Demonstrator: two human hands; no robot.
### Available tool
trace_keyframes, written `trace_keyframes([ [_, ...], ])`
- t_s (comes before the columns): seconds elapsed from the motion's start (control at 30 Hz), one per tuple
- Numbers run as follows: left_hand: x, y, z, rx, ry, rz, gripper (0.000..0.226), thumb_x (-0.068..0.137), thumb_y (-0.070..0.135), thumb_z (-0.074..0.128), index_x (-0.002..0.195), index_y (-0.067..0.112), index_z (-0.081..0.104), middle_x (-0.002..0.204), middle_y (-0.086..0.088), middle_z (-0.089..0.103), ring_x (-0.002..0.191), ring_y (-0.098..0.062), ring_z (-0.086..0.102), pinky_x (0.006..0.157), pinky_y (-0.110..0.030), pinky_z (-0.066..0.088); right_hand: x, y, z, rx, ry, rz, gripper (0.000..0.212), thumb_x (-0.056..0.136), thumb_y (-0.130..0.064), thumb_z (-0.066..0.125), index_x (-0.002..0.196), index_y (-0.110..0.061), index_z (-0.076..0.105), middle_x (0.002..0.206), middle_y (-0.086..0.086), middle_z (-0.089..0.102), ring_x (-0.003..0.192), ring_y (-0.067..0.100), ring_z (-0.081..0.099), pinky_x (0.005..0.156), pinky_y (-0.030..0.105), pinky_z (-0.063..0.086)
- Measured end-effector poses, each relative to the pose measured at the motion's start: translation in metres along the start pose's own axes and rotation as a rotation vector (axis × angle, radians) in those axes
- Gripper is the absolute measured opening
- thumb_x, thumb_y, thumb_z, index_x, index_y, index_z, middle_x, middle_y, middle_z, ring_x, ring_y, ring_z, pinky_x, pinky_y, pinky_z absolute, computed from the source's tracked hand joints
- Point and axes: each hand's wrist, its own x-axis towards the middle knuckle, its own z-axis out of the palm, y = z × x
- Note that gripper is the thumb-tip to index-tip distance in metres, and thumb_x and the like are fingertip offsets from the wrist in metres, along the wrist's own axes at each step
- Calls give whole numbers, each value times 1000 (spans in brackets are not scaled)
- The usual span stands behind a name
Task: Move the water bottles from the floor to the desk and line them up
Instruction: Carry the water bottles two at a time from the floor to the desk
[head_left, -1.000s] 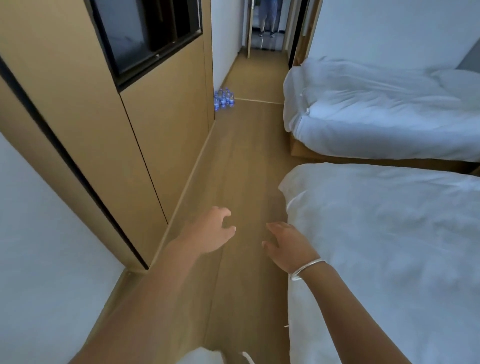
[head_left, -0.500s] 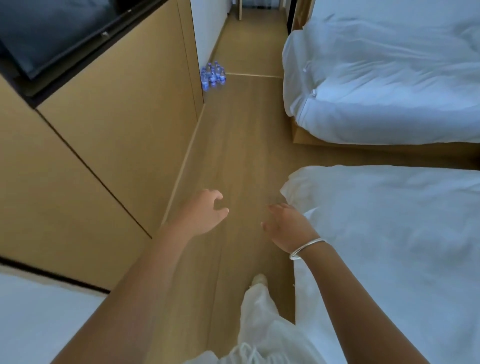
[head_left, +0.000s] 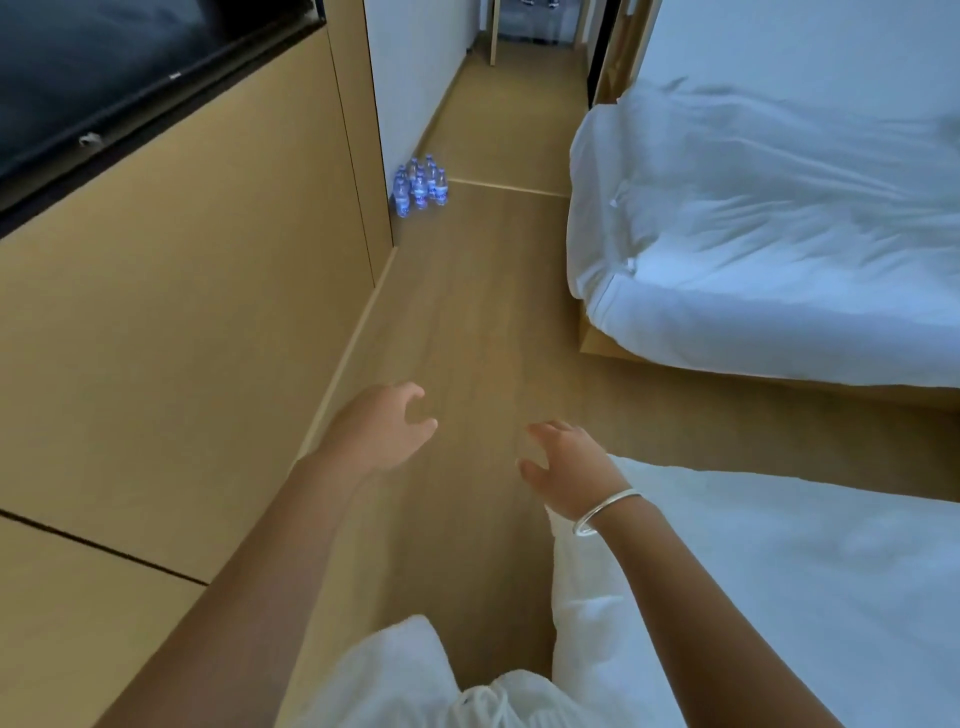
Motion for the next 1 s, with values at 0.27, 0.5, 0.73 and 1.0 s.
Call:
trace_keyframes([
  [0.27, 155, 4, -27, 5, -8, 12, 52, 89, 38, 58, 136, 19, 47, 137, -7, 52, 122, -24, 51, 96, -31, 42, 153, 13, -39, -5, 21, -18, 52, 93, -28, 47, 142, -14, 37, 144, 2, 41, 131, 22, 37, 104, 29, 33],
  [0.5, 319, 5, -92, 18, -20, 37, 50, 90, 38, 58, 135, 18, 47, 139, -5, 49, 122, -23, 50, 96, -31, 42, 312, 8, -100, 20, 44, 13, 51, 93, -30, 47, 141, -15, 37, 143, 3, 42, 131, 21, 37, 104, 28, 33],
  [0.73, 450, 5, -136, 82, -47, 41, 51, 89, 41, 56, 135, 19, 47, 138, -4, 48, 120, -23, 50, 97, -33, 43, 435, 17, -137, 89, 41, 49, 51, 94, -30, 47, 142, -16, 36, 142, 1, 43, 131, 19, 37, 104, 28, 33],
  [1.0, 586, 9, -154, 67, -49, -19, 49, 89, 39, 57, 133, 19, 50, 129, -6, 55, 116, -24, 52, 92, -33, 44, 575, 45, -168, 39, -6, 33, 52, 94, -32, 46, 143, -15, 34, 145, 2, 40, 132, 21, 36, 107, 31, 32],
])
